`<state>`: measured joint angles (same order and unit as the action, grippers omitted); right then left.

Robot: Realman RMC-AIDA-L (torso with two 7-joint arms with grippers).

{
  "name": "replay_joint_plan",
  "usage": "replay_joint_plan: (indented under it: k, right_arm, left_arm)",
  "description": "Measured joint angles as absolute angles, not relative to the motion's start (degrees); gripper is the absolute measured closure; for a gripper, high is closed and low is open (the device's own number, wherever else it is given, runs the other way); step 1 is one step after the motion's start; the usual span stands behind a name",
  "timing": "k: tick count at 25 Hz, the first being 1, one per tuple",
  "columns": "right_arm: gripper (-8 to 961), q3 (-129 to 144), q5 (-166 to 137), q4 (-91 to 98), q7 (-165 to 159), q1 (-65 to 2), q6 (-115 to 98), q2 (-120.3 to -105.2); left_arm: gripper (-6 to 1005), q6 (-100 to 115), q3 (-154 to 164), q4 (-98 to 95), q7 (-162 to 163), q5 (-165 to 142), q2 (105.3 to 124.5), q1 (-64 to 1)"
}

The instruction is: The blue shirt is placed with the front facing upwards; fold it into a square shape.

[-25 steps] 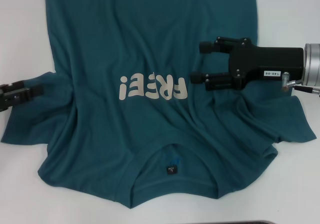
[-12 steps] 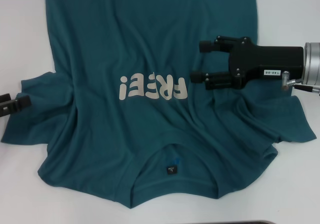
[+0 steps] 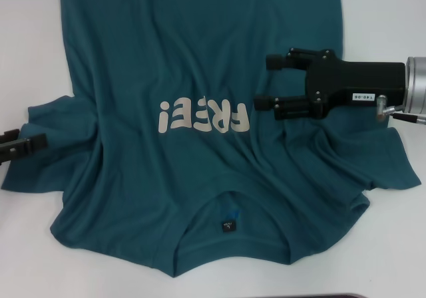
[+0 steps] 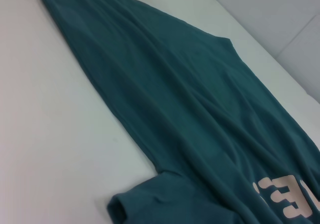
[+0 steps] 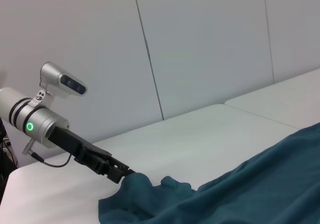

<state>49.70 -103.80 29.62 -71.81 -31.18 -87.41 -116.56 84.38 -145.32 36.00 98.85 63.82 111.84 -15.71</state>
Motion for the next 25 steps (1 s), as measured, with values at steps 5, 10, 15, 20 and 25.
replay_joint_plan:
  k: [5, 10, 15, 20, 25]
  right_arm:
    - [26, 49.6, -103.8, 29.6, -71.8, -31.1, -87.4, -116.67]
    - [26, 49.3, -103.8, 29.6, -71.8, -31.1, -87.4, -116.71]
    - [26, 49.1, -103.7, 29.6, -71.9, -31.1, -87.4, -116.81]
    - [25, 49.1, -103.7, 29.6, -71.9, -31.2, -87.4, -116.80]
    - [25, 49.1, -103.7, 29.6, -71.9, -31.3, -87.3, -116.79]
  left_arm:
    - [158, 84.8, -145.1, 36.3, 99.0, 63.5, 111.96, -16.3]
    - [169, 85.0, -145.0, 36.5, 99.4, 62.5, 111.98, -16.8]
    - [181, 84.7, -145.1, 36.6, 99.6, 61.9, 112.15, -17.0]
    - [211, 84.6, -145.3, 38.6, 101.6, 61.4, 112.29, -17.1]
    - [315, 84.5, -145.1, 41.0, 102.1, 59.7, 113.47, -17.3]
